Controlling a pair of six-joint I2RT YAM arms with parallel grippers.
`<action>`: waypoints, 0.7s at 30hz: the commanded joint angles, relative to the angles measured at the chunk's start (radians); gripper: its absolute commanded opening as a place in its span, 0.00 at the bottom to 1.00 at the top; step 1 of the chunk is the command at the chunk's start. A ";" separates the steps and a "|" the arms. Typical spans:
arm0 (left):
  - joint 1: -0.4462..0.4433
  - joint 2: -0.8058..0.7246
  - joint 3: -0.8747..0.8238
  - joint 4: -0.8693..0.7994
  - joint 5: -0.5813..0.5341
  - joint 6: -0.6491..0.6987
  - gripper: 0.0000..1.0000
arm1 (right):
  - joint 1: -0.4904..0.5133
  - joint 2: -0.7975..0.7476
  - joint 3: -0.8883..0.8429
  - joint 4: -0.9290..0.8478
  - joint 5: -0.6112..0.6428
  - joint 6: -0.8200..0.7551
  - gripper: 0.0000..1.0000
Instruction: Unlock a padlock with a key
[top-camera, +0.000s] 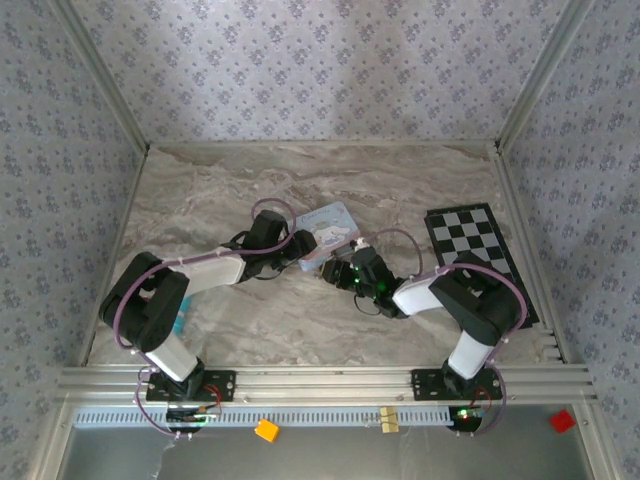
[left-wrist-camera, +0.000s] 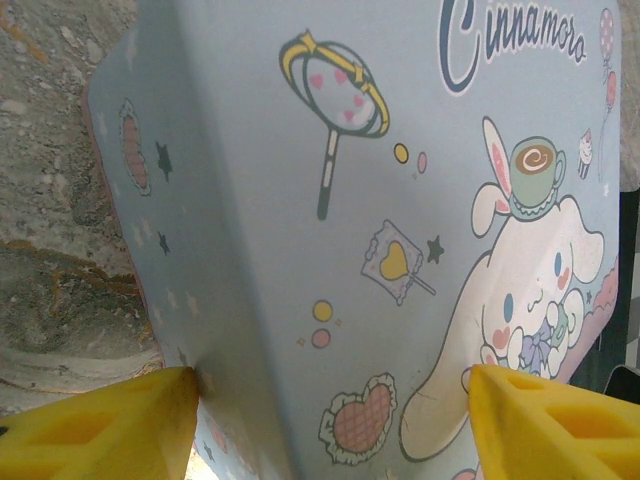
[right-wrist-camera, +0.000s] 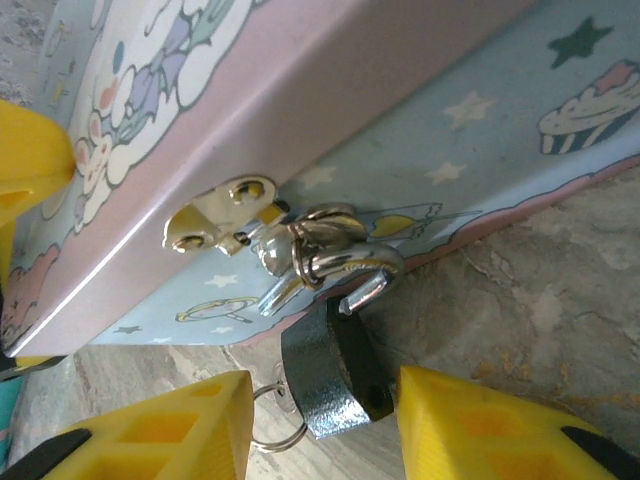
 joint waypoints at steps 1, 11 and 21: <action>-0.013 -0.006 0.006 -0.028 -0.033 -0.013 0.70 | 0.025 0.063 0.043 -0.235 0.063 -0.015 0.43; -0.028 -0.012 0.002 -0.021 -0.048 -0.030 0.70 | 0.049 0.091 0.154 -0.419 0.109 -0.025 0.39; -0.028 -0.025 -0.021 -0.036 -0.106 -0.059 0.70 | 0.004 0.041 0.050 -0.234 0.033 0.030 0.20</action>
